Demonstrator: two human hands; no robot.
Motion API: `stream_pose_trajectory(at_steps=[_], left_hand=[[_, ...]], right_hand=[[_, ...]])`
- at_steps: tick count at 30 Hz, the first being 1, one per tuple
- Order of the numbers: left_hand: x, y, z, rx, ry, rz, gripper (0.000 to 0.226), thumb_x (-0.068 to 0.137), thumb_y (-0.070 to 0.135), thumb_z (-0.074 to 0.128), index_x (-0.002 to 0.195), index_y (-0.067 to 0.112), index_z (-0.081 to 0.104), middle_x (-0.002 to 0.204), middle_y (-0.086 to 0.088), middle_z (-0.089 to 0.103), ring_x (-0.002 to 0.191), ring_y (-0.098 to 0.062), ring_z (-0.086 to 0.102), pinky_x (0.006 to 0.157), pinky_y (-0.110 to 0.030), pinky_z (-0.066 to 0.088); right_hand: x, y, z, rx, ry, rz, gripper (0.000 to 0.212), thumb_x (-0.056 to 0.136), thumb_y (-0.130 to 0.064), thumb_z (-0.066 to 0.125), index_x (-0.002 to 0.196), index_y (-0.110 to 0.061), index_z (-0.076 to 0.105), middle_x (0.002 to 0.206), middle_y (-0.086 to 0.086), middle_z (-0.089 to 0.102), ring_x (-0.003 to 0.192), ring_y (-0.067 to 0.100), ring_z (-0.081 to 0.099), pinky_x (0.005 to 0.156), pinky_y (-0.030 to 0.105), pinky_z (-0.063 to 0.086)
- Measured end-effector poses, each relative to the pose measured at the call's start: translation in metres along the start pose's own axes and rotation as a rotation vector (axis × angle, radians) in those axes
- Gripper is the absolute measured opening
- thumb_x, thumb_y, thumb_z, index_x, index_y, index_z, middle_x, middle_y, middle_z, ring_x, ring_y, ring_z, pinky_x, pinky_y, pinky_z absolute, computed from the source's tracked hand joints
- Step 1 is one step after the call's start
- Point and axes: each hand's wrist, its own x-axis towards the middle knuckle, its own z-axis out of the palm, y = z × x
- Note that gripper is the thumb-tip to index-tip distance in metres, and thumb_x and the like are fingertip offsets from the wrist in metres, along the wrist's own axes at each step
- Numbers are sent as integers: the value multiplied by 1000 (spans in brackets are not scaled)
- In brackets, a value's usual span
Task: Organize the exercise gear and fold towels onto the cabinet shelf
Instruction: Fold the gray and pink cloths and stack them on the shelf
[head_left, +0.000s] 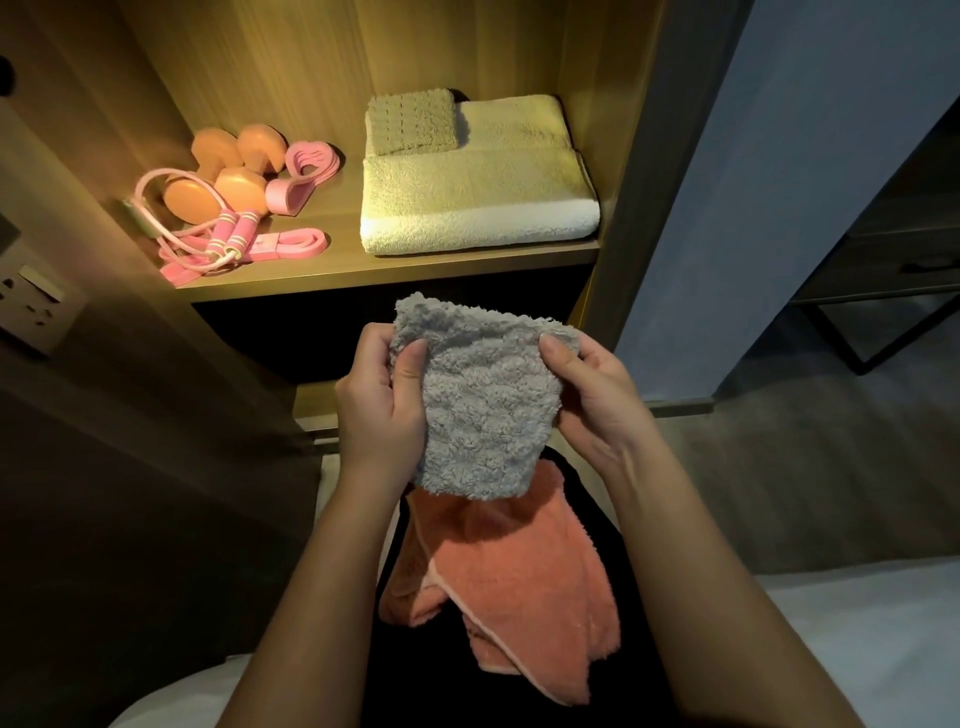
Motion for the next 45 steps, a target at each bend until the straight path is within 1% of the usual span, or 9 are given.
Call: stream_pose_trajectory(at_steps=[6, 11, 16, 21, 24, 28, 36, 42, 45], left_hand=[[14, -6, -3, 73, 41, -11, 18, 100, 30, 46, 87, 17, 46, 61, 10, 40, 51, -2, 39, 45, -22, 25], [12, -8, 7, 112, 124, -38, 22, 100, 28, 46, 84, 15, 42, 60, 13, 37, 50, -1, 39, 45, -19, 23], [27, -14, 18, 87, 158, -119, 22, 101, 30, 47, 86, 14, 45, 61, 12, 39, 51, -3, 40, 45, -18, 24], [52, -23, 31, 90, 107, -181, 27, 101, 28, 48, 82, 9, 45, 62, 8, 40, 53, -2, 38, 45, -17, 25], [76, -28, 40, -3, 95, -464, 35, 100, 38, 49, 82, 8, 53, 63, 6, 45, 53, -7, 38, 46, -19, 31], [110, -35, 40, -687, -178, -929, 40, 94, 57, 49, 100, 23, 68, 86, 5, 73, 75, -18, 70, 67, -27, 54], [157, -62, 67, 103, -13, -315, 23, 103, 28, 43, 88, 11, 45, 71, -1, 49, 59, -11, 46, 48, -27, 29], [212, -99, 89, 82, -40, -339, 30, 103, 29, 41, 78, 13, 43, 70, -2, 48, 61, -14, 43, 52, -18, 32], [247, -122, 97, 122, -78, -355, 33, 102, 34, 41, 82, 9, 47, 72, -2, 50, 67, -20, 48, 58, -33, 38]], right_hand=[[-7, 17, 0, -153, -43, 235, 40, 87, -32, 66, 116, -4, 64, 115, 14, 70, 108, 26, 67, 98, 44, 50], [-2, 21, 18, -658, 165, -160, 45, 100, -36, 50, 106, 8, 55, 89, 14, 62, 81, 26, 60, 77, 39, 48], [6, 30, 32, -806, 290, -394, 29, 104, -29, 40, 77, -25, 48, 67, -15, 46, 59, -6, 45, 55, 10, 34], [38, 18, 28, -1056, 354, -494, 35, 104, -32, 38, 71, -21, 35, 59, -7, 37, 51, 6, 36, 49, 28, 25], [61, 7, 33, -1066, 325, -537, 37, 104, -30, 38, 68, -24, 31, 58, -7, 36, 50, 4, 37, 46, 21, 25], [99, -10, 41, -1020, 324, -526, 37, 105, -29, 37, 69, -22, 35, 60, -5, 38, 50, 1, 38, 47, 18, 28], [180, -34, 59, -1062, 333, -543, 37, 105, -27, 34, 68, -21, 35, 64, -3, 41, 54, 3, 39, 49, 15, 31], [246, -44, 62, -1053, 324, -448, 39, 105, -31, 34, 69, -18, 40, 69, -1, 45, 62, 10, 40, 54, 17, 31], [284, -51, 68, -992, 275, -348, 39, 104, -33, 35, 70, -16, 42, 69, 0, 43, 65, 15, 42, 60, 33, 32]])
